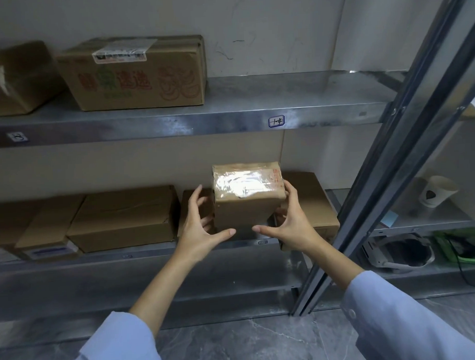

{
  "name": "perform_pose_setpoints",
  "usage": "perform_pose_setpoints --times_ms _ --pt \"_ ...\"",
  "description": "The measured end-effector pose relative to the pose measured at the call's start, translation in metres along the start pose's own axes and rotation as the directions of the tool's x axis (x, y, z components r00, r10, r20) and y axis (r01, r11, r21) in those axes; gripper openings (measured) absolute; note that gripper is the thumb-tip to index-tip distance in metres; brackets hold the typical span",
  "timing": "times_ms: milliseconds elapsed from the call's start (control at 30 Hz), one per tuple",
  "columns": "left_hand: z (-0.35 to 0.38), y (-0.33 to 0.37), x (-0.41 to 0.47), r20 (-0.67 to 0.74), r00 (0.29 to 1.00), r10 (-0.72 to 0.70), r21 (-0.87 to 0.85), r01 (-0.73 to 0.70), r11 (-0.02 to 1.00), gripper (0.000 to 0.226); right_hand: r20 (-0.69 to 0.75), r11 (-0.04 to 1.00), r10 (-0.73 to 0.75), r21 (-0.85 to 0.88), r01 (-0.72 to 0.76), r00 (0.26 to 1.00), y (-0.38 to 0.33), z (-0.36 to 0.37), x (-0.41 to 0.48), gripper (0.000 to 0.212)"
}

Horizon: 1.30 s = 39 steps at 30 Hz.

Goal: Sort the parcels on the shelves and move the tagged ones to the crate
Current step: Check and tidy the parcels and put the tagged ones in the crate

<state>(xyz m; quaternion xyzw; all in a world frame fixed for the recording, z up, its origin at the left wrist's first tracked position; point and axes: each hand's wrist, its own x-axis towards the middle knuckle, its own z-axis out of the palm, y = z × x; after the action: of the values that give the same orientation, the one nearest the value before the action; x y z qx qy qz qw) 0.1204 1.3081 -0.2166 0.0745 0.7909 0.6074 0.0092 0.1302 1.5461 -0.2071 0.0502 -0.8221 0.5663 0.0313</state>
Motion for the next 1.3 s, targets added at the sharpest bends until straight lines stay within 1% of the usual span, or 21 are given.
perform_pose_setpoints --times_ms 33,100,267,367,433,500,600,667,733,767,833,900,1033,1200,1300 --pt "0.000 0.000 0.000 0.007 1.000 0.018 0.030 -0.018 0.999 0.114 0.008 1.000 -0.014 -0.019 0.014 1.000 0.000 0.000 0.000 0.120" --pt "0.001 -0.001 0.000 0.014 0.999 0.052 0.084 -0.053 0.995 0.112 0.022 0.998 -0.031 -0.047 0.032 0.999 -0.001 0.000 -0.002 0.123" --pt "0.001 -0.001 -0.001 -0.010 0.999 0.041 0.101 -0.040 0.994 0.102 0.045 1.000 0.000 0.012 0.000 0.999 0.002 -0.002 -0.004 0.118" --pt "-0.001 -0.002 -0.003 0.012 1.000 0.016 0.103 -0.017 0.995 0.095 0.059 1.000 0.019 0.022 -0.020 0.998 0.003 -0.003 -0.004 0.105" --pt "0.000 -0.003 -0.003 -0.007 1.000 -0.003 0.082 0.004 0.997 0.086 0.058 0.999 0.026 0.022 -0.027 0.998 0.003 -0.003 -0.005 0.098" --pt "0.002 -0.004 -0.003 -0.025 0.999 -0.029 0.066 0.030 0.997 0.082 0.056 0.999 0.032 0.028 -0.034 0.998 0.001 -0.003 -0.006 0.096" --pt "0.004 -0.006 -0.004 -0.039 0.998 -0.053 0.042 0.055 0.998 0.081 0.040 0.999 0.032 0.028 -0.033 0.999 0.001 -0.003 -0.007 0.095" --pt "0.005 -0.005 -0.005 -0.043 0.998 -0.047 0.038 0.048 0.998 0.089 0.034 0.999 0.024 0.021 -0.025 0.999 0.001 -0.002 -0.006 0.100" --pt "0.006 -0.003 -0.006 -0.033 0.998 -0.045 0.048 0.046 0.998 0.104 0.036 0.999 0.026 0.021 -0.027 0.999 0.002 -0.001 -0.006 0.114" --pt "0.006 -0.002 -0.006 -0.026 0.999 -0.045 0.056 0.047 0.997 0.108 0.036 0.999 0.031 0.016 -0.031 0.999 0.002 0.000 -0.005 0.121" --pt "0.007 -0.001 -0.006 -0.017 0.999 -0.032 0.073 0.033 0.997 0.105 0.024 0.999 0.027 -0.023 -0.027 0.999 0.002 0.001 -0.005 0.127" --pt "0.006 0.000 -0.006 -0.009 1.000 -0.016 0.079 0.017 0.997 0.098 0.015 0.998 0.015 -0.067 -0.014 1.000 0.004 0.002 -0.006 0.122" --pt "0.006 -0.002 -0.007 0.027 0.999 -0.044 -0.011 0.044 0.999 0.086 -0.011 0.996 -0.001 -0.091 0.000 1.000 0.007 0.002 -0.005 0.111" --pt "0.002 0.000 -0.010 0.048 0.997 -0.056 -0.017 0.057 0.998 0.071 -0.022 0.998 0.010 -0.061 -0.012 1.000 0.009 -0.003 -0.002 0.101" --pt "0.001 0.005 -0.011 0.067 0.997 -0.044 -0.021 0.045 0.999 0.067 -0.032 0.999 -0.005 -0.038 0.004 0.999 0.010 -0.007 -0.005 0.099"
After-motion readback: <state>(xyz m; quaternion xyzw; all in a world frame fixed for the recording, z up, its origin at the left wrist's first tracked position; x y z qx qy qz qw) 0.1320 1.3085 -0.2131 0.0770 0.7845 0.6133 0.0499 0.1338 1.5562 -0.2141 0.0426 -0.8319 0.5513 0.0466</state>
